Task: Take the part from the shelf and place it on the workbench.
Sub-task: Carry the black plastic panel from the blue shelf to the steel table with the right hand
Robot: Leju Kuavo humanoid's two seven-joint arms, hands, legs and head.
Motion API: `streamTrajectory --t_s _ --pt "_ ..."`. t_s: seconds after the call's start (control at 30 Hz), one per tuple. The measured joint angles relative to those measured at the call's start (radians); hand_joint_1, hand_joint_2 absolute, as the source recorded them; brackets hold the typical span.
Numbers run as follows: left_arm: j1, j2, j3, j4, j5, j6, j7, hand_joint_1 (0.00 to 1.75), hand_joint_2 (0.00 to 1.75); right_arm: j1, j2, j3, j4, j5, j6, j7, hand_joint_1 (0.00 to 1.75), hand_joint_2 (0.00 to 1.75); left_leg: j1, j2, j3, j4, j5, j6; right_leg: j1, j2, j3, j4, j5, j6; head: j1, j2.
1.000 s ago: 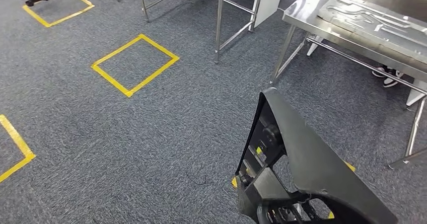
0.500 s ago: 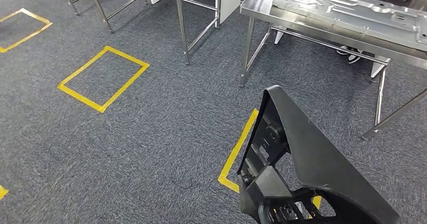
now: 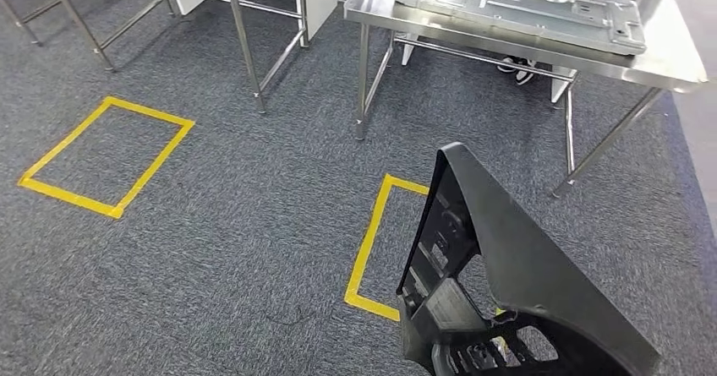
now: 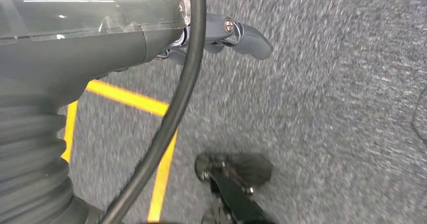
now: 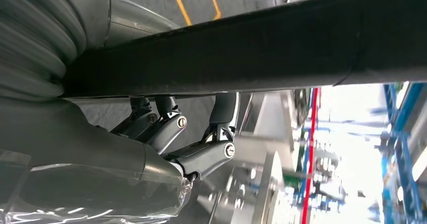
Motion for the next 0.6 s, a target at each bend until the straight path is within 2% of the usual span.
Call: streamTrajectory --t_s 0.03,0.07,0.1,0.13,0.17,0.2,0.23,0.27,0.3,0.33,0.4,0.43,0.47,0.5,0.53,0.57,0.6 --pt "0.0 0.0 0.0 0.0 0.0 0.0 0.0 0.0 1.75 0.001 0.0 0.0 0.0 0.0 0.0 0.0 1.75 1.75 -0.001 0.015 0.001 0.0 -0.002 0.001 0.0 -0.004 -0.01 0.018 0.004 0.0 0.0 0.0" --pt "-0.001 0.0 0.0 0.0 0.0 0.0 0.001 0.0 1.75 0.001 0.0 0.0 0.001 0.0 0.0 0.001 1.75 1.75 -0.002 0.028 0.003 0.0 -0.004 0.0 0.0 -0.008 0.002 -0.005 0.026 -0.001 0.0 0.0" --pt "-0.002 0.0 0.0 0.0 0.0 0.0 0.001 0.0 1.75 0.001 0.0 0.0 0.001 0.0 0.0 0.001 1.75 1.75 -0.002 0.039 0.007 0.0 -0.006 -0.001 0.002 -0.018 0.033 -0.063 0.061 -0.005 0.0 0.0" --pt "-0.004 0.0 0.0 0.0 0.0 0.0 0.001 0.0 1.75 0.001 0.0 0.0 0.001 0.0 -0.001 0.001 1.75 1.75 -0.003 0.049 0.011 0.0 -0.009 -0.003 0.006 -0.04 0.071 -0.136 0.09 -0.012 0.0 0.0" --pt "-0.004 -0.001 0.0 0.0 0.0 -0.001 0.001 0.0 1.75 0.0 0.0 0.0 0.001 0.0 -0.002 0.002 1.75 1.75 -0.005 0.059 0.015 0.0 -0.012 -0.007 0.012 -0.06 0.104 -0.198 0.111 -0.019 0.0 0.0" --pt "-0.004 -0.001 0.0 0.0 0.0 -0.002 0.001 0.0 1.75 -0.001 0.0 0.0 0.001 0.0 -0.003 0.002 1.75 1.75 -0.006 0.067 0.019 0.0 -0.015 -0.011 0.018 -0.075 0.124 -0.238 0.12 -0.027 0.0 0.0" --pt "-0.004 -0.002 0.0 0.0 0.0 -0.002 0.001 0.0 1.75 -0.001 0.0 0.0 0.001 0.0 -0.004 0.003 1.75 1.75 -0.008 0.076 0.021 -0.001 -0.017 -0.016 0.023 -0.081 0.13 -0.255 0.12 -0.033 0.0 0.0" --pt "-0.005 -0.002 0.0 0.0 0.0 -0.003 0.001 0.0 1.75 -0.001 0.0 0.0 0.001 0.0 -0.004 0.003 1.75 1.75 -0.009 0.087 0.024 -0.004 -0.018 -0.021 0.026 -0.071 0.128 -0.256 0.121 -0.037 0.0 0.0" --pt "-0.007 -0.002 0.0 0.0 0.0 -0.003 0.001 0.0 1.75 0.001 0.0 0.0 0.001 -0.001 -0.005 0.003 1.75 1.75 -0.009 0.094 0.027 -0.006 -0.02 -0.025 0.022 -0.058 0.129 -0.262 0.125 -0.043 0.0 0.0" --pt "-0.008 -0.003 0.0 0.0 -0.001 -0.003 0.001 0.0 1.75 0.002 0.0 0.0 0.001 -0.001 -0.005 0.004 1.75 1.75 -0.009 0.087 0.03 -0.003 -0.026 -0.03 0.018 -0.047 0.133 -0.269 0.129 -0.047 0.0 0.0" --pt "-0.009 -0.002 0.0 0.0 -0.002 -0.003 0.001 0.0 1.75 0.001 0.0 0.001 0.001 -0.001 -0.005 0.004 1.75 1.75 -0.007 0.041 0.01 0.053 -0.066 -0.037 0.009 -0.026 0.141 -0.283 0.137 -0.058 0.0 0.0" --pt "-0.008 -0.002 0.0 0.0 -0.003 -0.003 0.001 0.0 1.75 0.001 0.0 0.001 0.001 -0.001 -0.005 0.004 1.75 1.75 -0.006 0.013 -0.015 0.11 -0.097 -0.039 0.009 -0.017 0.142 -0.284 0.138 -0.061 0.0 0.0" --pt "-0.007 -0.002 0.0 0.0 -0.003 -0.003 0.001 0.0 1.75 0.0 0.0 0.001 0.001 -0.001 -0.005 0.004 1.75 1.75 -0.004 -0.003 -0.046 0.176 -0.128 -0.041 0.009 -0.005 0.142 -0.284 0.137 -0.063 0.0 0.0" --pt "-0.004 -0.002 0.0 0.0 -0.003 -0.003 0.002 0.0 1.75 0.0 0.0 0.001 0.002 -0.001 -0.005 0.005 1.75 1.75 -0.003 -0.01 -0.074 0.23 -0.146 -0.043 0.01 0.009 0.141 -0.283 0.137 -0.064 0.0 0.0" --pt "-0.002 -0.002 0.0 0.0 -0.003 -0.003 0.002 0.0 1.75 0.0 0.0 0.001 0.002 -0.001 -0.006 0.006 1.75 1.75 -0.003 -0.012 -0.089 0.256 -0.145 -0.045 0.01 0.023 0.142 -0.281 0.136 -0.064 0.0 0.0" --pt "-0.001 -0.002 0.0 0.0 -0.003 -0.003 0.003 0.0 1.75 0.0 0.0 0.001 0.002 -0.001 -0.007 0.007 1.75 1.75 -0.002 -0.014 -0.087 0.243 -0.123 -0.046 0.01 0.039 0.142 -0.277 0.135 -0.063 -0.001 0.0" --pt "-0.001 -0.001 0.0 0.0 -0.003 -0.003 0.003 0.0 1.75 0.0 0.0 0.001 0.003 -0.001 -0.008 0.008 1.75 1.75 -0.001 -0.019 -0.068 0.195 -0.086 -0.046 0.01 0.053 0.142 -0.273 0.133 -0.06 -0.001 0.0"
